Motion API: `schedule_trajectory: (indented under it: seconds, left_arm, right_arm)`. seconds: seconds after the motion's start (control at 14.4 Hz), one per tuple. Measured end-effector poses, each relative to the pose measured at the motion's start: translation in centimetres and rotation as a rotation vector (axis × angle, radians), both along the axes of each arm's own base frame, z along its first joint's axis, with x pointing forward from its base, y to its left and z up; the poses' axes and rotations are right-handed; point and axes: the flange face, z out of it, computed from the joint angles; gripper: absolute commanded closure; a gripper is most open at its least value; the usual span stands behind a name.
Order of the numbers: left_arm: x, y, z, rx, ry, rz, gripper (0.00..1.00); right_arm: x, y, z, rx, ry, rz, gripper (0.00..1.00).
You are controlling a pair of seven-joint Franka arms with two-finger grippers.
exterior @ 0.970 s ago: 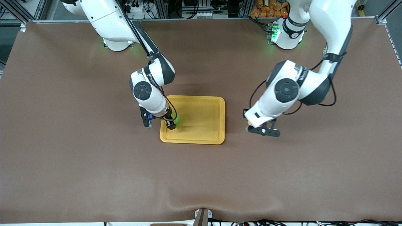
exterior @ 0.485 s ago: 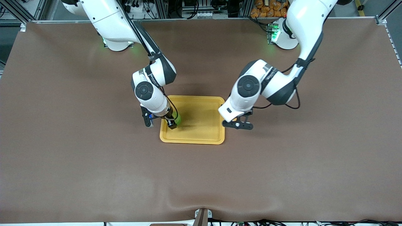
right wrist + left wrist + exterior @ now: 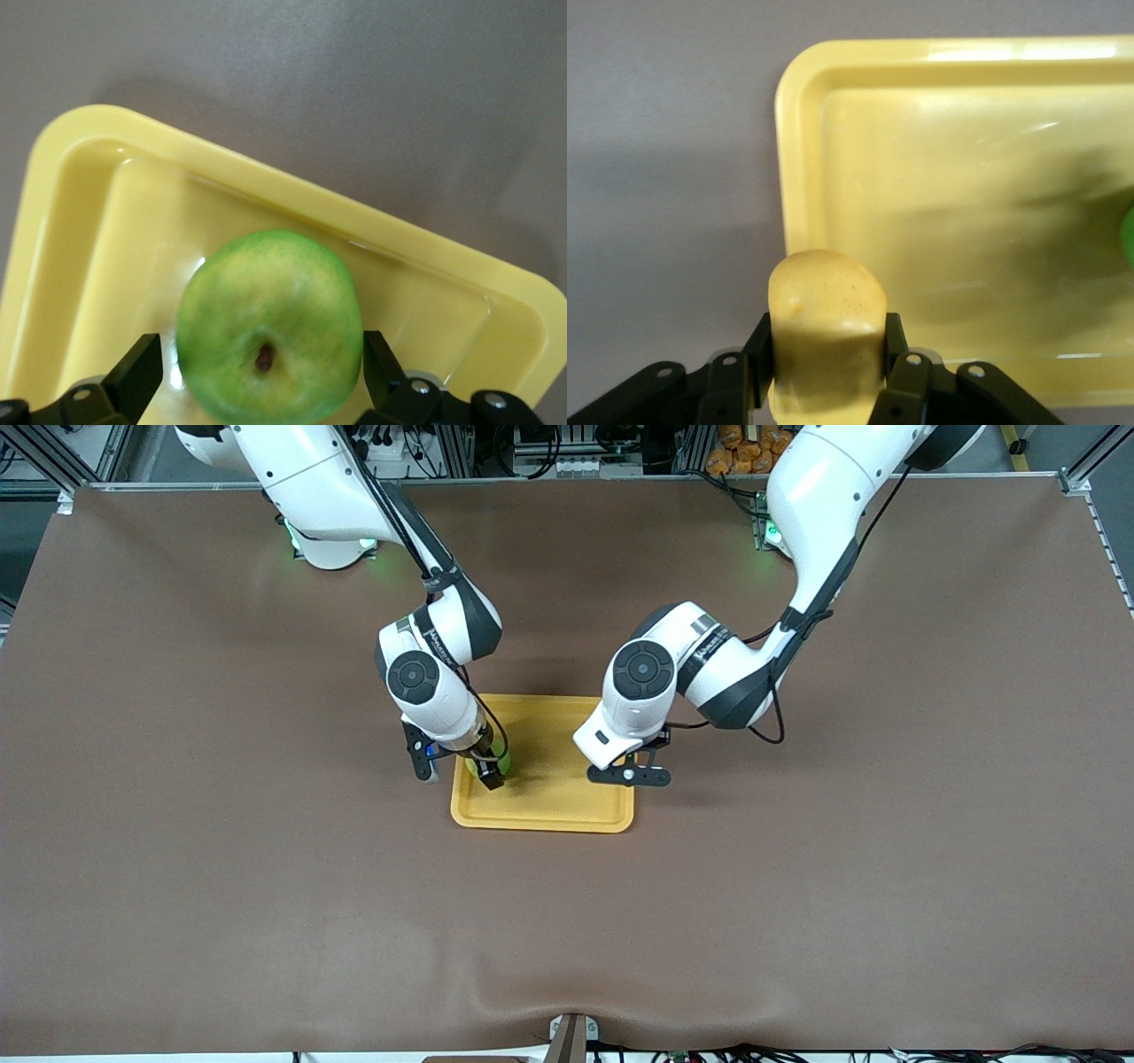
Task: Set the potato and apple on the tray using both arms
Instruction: 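Open the right gripper to release the apple onto the tray, then withdraw the right gripper while the left gripper lowers the potato onto the tray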
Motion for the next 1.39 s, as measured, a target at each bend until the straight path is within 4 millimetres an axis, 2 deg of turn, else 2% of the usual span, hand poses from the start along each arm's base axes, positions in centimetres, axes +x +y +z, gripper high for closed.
schedule_trajectory:
  seconds: [0.14, 0.28, 0.48, 0.62, 0.83, 1.04, 1.11, 1.25, 1.32, 1.39]
  left_arm:
    - [0.2, -0.5, -1.0, -0.023, -0.013, 0.023, 0.87]
    - [0.1, -1.2, -2.0, -0.039, -0.024, 0.037, 0.87]
    - [-0.7, -2.3, -3.9, -0.014, -0.063, 0.058, 0.86]
    - [-1.1, -2.7, -4.9, 0.010, -0.079, 0.052, 0.87]
    - [-1.4, -3.0, -5.4, 0.034, -0.104, 0.020, 0.85]
    - [-1.6, -3.1, -6.1, 0.052, -0.115, -0.001, 0.81]
    - [-1.7, -3.1, -6.5, 0.060, -0.116, -0.008, 0.73]
    - [-1.7, -3.0, -7.1, 0.070, -0.114, -0.012, 0.67]
    - [-1.6, -2.8, -7.3, 0.073, -0.114, -0.010, 0.46]
    - [-1.5, -2.7, -7.3, 0.074, -0.115, -0.009, 0.00]
  right_arm:
    - [0.3, 0.4, 2.1, 0.000, 0.022, 0.007, 0.00]
    - [0.7, 0.4, 5.4, 0.002, 0.043, 0.014, 0.00]
    - [1.6, -1.5, 9.0, 0.003, 0.052, 0.063, 0.00]
    - [2.5, -4.2, 10.6, 0.004, 0.062, 0.160, 0.00]
    - [4.6, -10.0, 13.0, 0.022, 0.030, 0.273, 0.00]
    - [5.6, -15.5, 13.8, 0.033, 0.008, 0.392, 0.00]
    - [5.8, -16.9, 14.1, 0.036, -0.004, 0.431, 0.00]
    - [6.2, -19.9, 14.8, 0.042, -0.022, 0.503, 0.00]
    - [6.3, -21.9, 14.9, 0.045, -0.026, 0.535, 0.00]
    - [6.4, -24.1, 15.0, 0.048, -0.035, 0.566, 0.00]
